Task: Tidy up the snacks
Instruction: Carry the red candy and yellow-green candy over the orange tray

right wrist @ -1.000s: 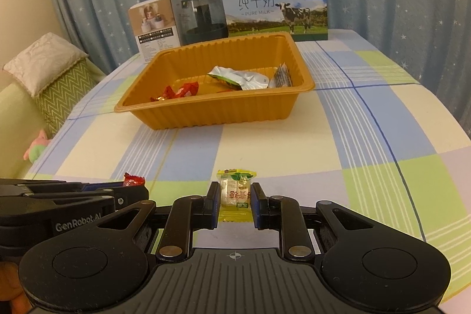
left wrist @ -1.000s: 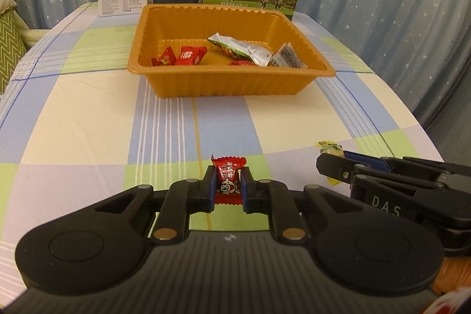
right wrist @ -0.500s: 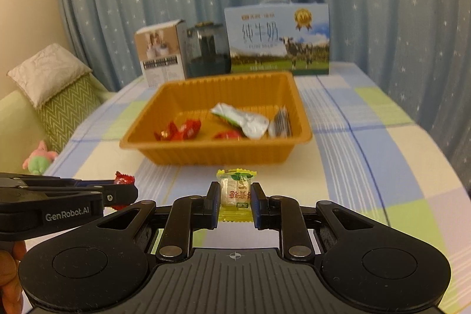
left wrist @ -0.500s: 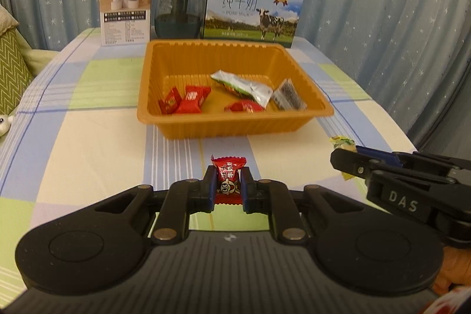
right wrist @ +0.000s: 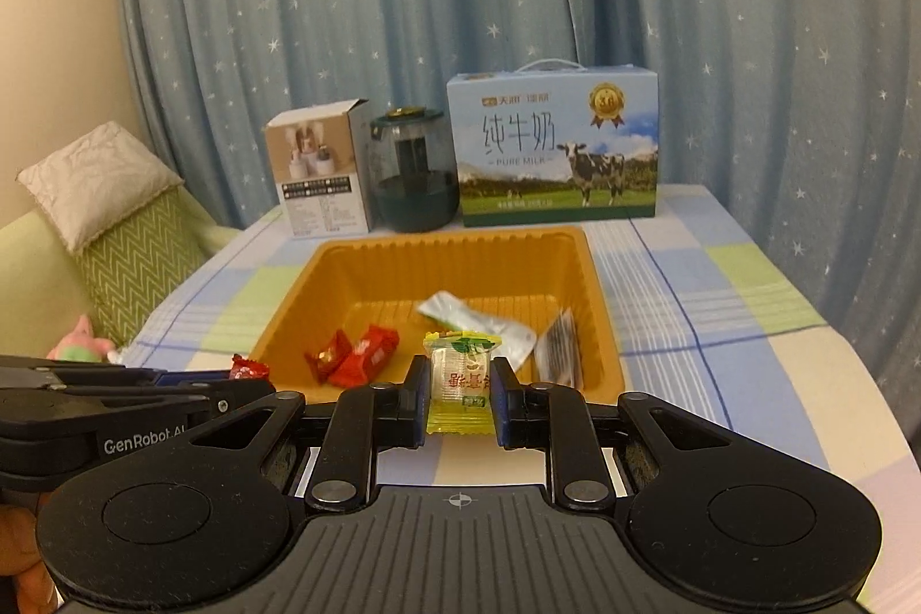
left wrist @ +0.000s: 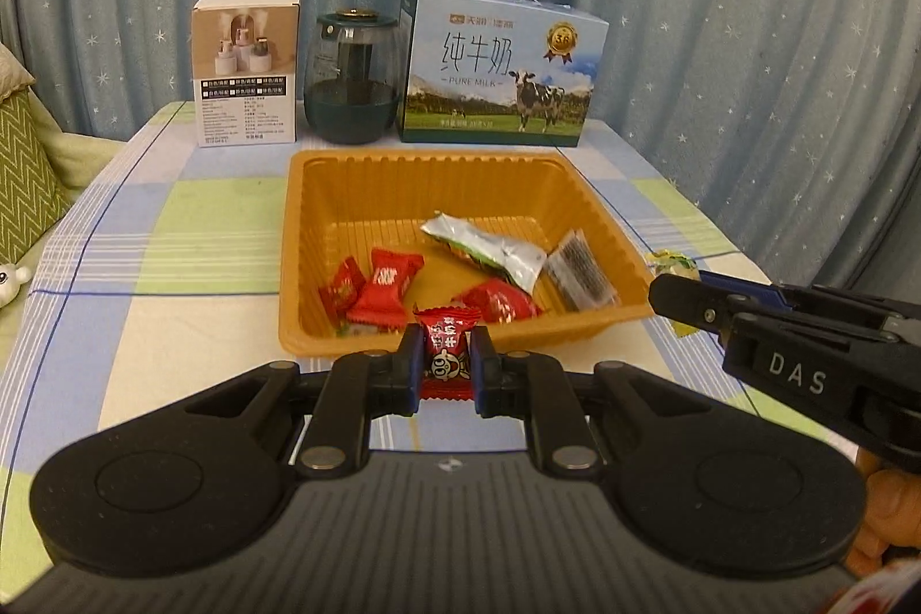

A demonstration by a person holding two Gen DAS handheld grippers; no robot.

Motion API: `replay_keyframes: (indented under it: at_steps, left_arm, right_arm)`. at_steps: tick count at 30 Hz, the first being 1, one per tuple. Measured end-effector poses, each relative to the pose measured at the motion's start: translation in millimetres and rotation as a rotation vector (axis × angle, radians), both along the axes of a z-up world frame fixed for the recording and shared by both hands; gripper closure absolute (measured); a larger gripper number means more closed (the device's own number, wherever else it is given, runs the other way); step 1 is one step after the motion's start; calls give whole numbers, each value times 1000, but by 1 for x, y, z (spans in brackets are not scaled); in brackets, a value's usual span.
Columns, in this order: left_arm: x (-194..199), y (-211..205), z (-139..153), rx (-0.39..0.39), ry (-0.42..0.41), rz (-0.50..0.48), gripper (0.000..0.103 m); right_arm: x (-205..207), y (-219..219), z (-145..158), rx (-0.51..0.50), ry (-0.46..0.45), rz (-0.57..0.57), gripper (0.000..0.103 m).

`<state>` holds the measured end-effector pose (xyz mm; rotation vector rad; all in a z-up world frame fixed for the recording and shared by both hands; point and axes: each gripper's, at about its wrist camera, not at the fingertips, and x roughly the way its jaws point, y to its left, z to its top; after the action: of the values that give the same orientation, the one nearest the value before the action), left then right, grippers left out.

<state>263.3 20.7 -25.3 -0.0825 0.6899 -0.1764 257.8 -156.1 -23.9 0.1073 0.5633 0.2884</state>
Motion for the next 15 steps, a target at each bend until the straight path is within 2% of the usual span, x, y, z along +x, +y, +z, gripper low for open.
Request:
replay_keyframes:
  at_steps: [15]
  left_arm:
    - [50, 7, 5, 2, -17, 6, 89]
  right_arm:
    - [51, 8, 0, 23, 2, -32, 81]
